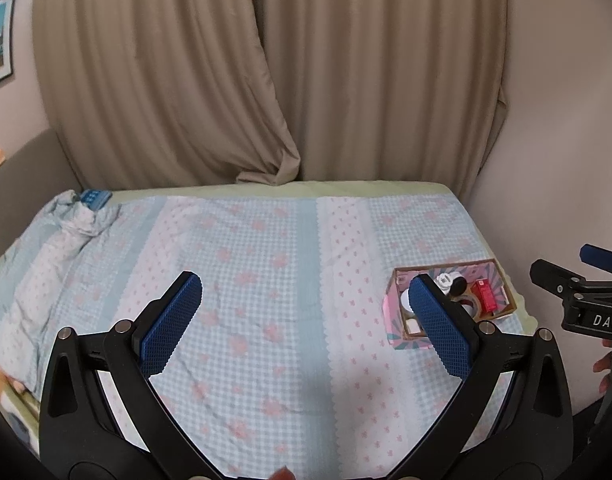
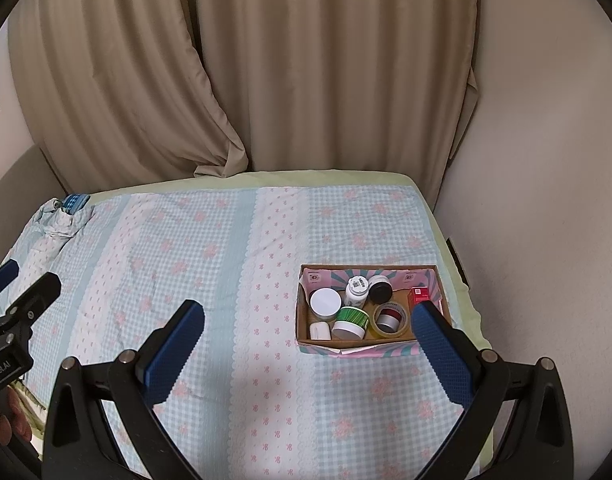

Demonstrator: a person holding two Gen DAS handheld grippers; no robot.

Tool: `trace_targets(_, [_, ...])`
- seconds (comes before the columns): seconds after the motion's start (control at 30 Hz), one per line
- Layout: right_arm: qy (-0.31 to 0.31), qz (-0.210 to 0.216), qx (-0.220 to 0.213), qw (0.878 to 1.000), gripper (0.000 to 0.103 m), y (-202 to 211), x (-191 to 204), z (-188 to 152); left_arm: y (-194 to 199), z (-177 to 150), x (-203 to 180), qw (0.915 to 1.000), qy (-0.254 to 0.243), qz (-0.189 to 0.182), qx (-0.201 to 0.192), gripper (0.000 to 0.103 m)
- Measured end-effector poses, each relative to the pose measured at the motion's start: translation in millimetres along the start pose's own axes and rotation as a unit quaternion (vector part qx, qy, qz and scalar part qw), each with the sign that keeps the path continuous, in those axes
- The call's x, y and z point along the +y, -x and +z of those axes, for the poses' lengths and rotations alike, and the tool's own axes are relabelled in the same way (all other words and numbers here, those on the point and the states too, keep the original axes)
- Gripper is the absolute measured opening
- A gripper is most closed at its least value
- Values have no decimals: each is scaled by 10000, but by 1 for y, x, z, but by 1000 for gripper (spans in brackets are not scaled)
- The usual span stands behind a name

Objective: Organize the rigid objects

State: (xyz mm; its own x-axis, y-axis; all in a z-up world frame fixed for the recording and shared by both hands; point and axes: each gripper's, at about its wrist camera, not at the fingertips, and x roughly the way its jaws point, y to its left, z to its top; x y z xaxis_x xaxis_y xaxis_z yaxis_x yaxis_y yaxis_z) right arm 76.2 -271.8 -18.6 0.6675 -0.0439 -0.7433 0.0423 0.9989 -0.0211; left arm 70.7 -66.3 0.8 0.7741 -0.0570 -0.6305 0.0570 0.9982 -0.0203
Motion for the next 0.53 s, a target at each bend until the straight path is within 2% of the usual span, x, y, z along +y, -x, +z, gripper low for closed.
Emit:
trace_targets(0.1, [6, -2, -10, 10000, 103, -1, 0, -1, -1, 1, 1, 10000, 0, -61, -30, 103])
trace_targets(0.27, [25, 0, -23, 10000, 103, -5, 2, 5, -5, 2, 1, 9998, -65, 163, -93, 103])
trace_targets(0.53, [5, -5, 196, 9998, 103, -23, 15, 7, -26, 3, 11, 9998, 9, 137, 150, 103])
